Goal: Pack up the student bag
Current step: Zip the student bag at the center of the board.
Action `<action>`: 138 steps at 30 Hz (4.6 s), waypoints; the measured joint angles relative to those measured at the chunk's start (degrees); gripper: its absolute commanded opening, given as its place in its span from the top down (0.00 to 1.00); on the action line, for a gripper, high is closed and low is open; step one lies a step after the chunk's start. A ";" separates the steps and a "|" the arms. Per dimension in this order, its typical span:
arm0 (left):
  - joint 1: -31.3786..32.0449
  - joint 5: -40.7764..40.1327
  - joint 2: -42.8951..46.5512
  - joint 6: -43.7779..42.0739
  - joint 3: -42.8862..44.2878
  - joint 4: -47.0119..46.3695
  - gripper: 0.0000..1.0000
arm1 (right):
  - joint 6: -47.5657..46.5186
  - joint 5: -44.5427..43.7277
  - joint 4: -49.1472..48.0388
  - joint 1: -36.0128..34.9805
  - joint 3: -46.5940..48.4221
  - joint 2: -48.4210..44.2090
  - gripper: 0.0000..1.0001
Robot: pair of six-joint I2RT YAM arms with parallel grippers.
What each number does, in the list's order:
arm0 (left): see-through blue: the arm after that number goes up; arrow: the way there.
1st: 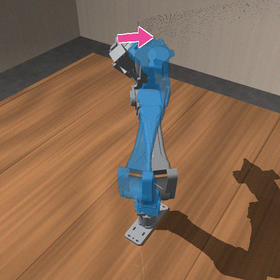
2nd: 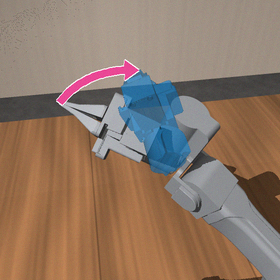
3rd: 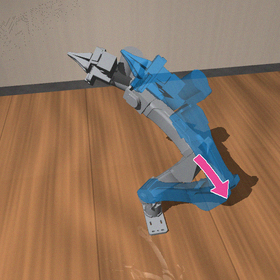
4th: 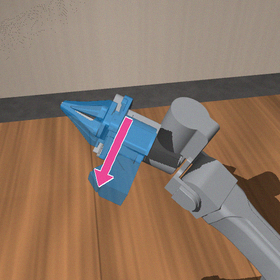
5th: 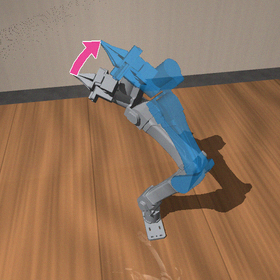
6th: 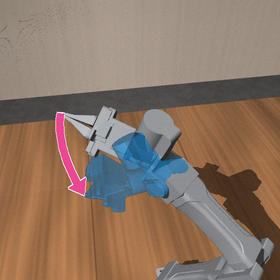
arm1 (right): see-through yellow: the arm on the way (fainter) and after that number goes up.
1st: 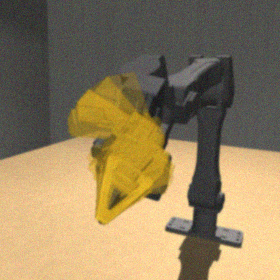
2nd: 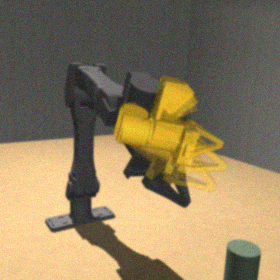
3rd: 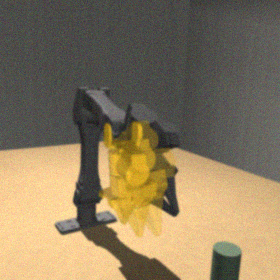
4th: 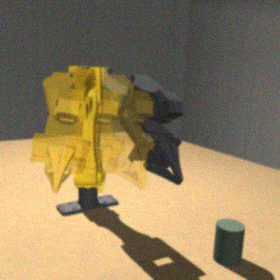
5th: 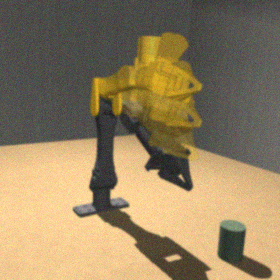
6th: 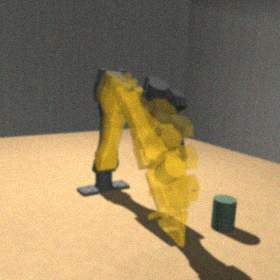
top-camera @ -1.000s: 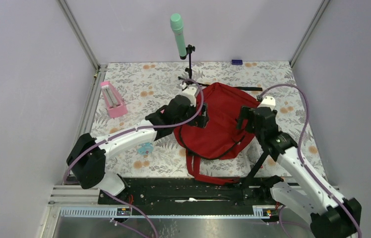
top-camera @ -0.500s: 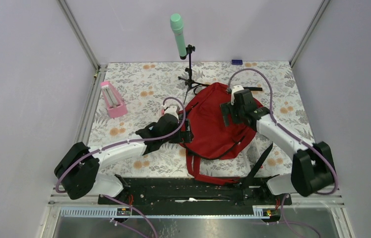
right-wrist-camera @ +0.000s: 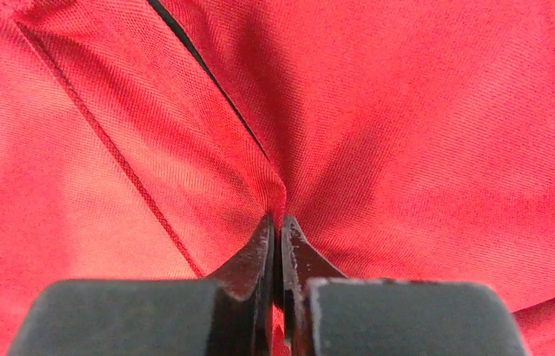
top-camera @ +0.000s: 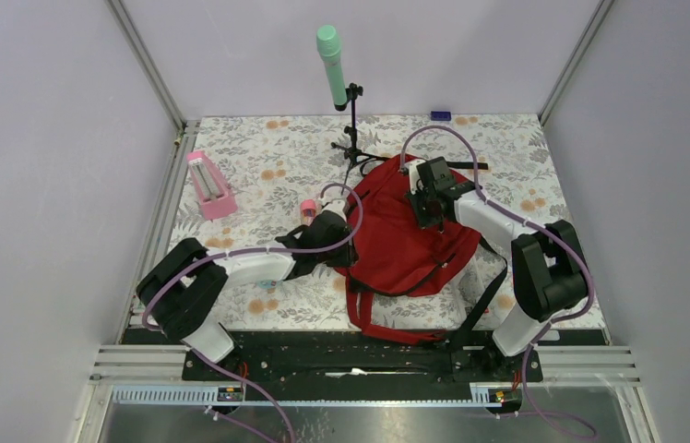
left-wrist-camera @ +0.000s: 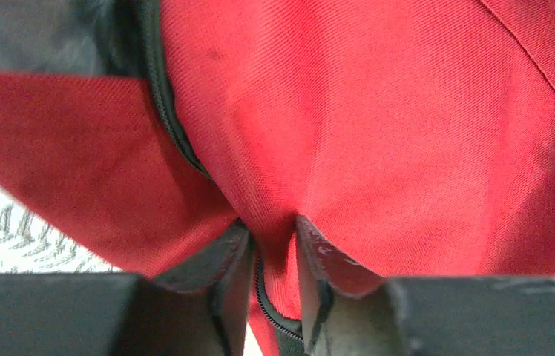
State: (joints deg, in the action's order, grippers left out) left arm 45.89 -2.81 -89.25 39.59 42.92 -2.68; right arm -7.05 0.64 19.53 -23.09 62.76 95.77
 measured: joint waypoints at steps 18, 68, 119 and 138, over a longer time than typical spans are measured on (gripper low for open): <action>-0.83 1.88 -8.20 -13.22 30.58 5.31 1.00 | 5.81 -27.52 5.90 -0.11 1.01 -18.84 1.00; 17.03 25.24 -16.59 -1.11 9.53 -30.27 0.35 | 28.72 -19.98 11.06 0.00 -16.15 -43.54 0.11; 20.76 16.83 -17.14 -6.75 10.82 -26.69 1.00 | 58.62 -16.61 8.26 0.00 -38.86 -54.69 0.55; 21.73 9.88 -12.33 -12.02 8.92 -23.71 1.00 | 56.06 -17.62 4.26 0.00 -39.41 -58.34 0.72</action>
State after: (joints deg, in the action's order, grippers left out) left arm 67.61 7.07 -101.58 27.57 51.83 -26.39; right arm 49.01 -16.97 23.79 -23.09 23.35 37.43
